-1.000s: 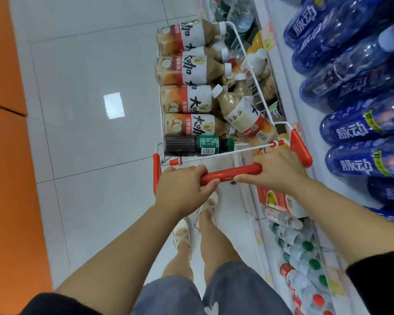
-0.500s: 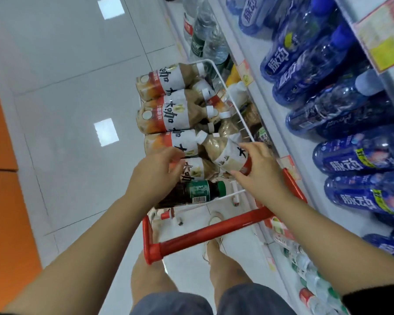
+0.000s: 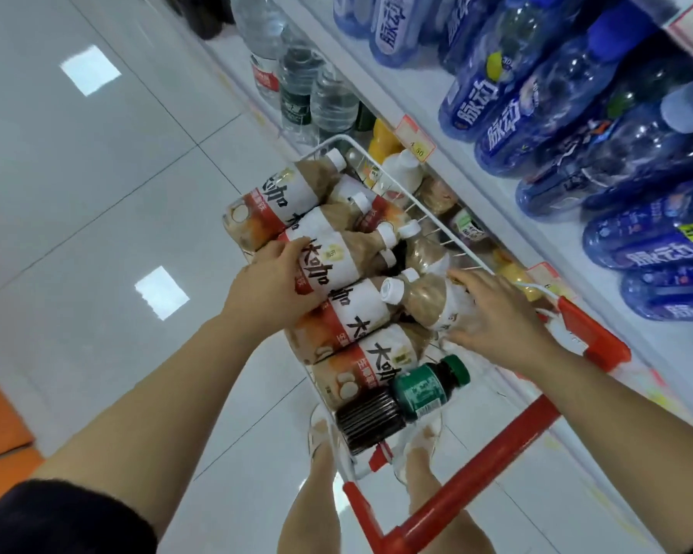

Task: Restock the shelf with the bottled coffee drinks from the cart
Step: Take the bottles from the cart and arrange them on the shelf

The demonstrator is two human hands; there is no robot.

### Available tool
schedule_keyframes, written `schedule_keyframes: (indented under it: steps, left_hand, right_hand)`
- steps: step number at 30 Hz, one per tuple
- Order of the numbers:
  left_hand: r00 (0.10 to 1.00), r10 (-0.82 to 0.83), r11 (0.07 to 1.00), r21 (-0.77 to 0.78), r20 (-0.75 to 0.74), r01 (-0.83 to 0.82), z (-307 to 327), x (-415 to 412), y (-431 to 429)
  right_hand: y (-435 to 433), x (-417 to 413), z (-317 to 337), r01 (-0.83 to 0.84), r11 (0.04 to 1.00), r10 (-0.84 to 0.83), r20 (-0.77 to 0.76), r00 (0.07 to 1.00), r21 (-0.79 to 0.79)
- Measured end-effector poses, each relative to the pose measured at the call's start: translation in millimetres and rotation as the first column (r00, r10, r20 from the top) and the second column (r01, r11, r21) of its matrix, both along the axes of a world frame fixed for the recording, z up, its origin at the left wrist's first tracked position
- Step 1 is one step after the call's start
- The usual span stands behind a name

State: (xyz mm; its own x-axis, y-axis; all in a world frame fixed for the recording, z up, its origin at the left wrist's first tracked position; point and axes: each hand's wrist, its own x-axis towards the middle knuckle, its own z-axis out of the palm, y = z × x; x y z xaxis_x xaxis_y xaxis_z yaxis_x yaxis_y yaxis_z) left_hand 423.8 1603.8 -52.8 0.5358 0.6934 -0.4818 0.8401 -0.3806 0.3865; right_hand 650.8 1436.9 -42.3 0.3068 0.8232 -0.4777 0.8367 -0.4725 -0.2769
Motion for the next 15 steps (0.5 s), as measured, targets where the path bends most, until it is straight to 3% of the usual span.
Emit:
schedule_keyframes:
  steps: [6, 8, 12, 15]
  left_hand:
    - [0.995, -0.085, 0.996, 0.017, -0.047, 0.086, -5, 9, 14]
    - [0.996, -0.080, 0.996, 0.023, -0.039, 0.081, -6, 10, 13]
    - [0.996, 0.031, 0.998, 0.048, 0.083, -0.035, 6, 8, 8]
    - [0.935, 0.229, 0.973, -0.065, 0.269, -0.220, 31, 12, -3]
  right_hand:
    - [4, -9, -3, 0.065, 0.996, -0.069, 0.071, 0.995, 0.054]
    - [4, -11, -3, 0.162, 0.979, -0.169, 0.046, 0.985, 0.122]
    - [9, -14, 11, 0.498, 0.831, -0.469, -0.171, 0.867, 0.247]
    - [10, -20, 30, 0.640, 0.735, -0.554, -0.347, 0.756, 0.221]
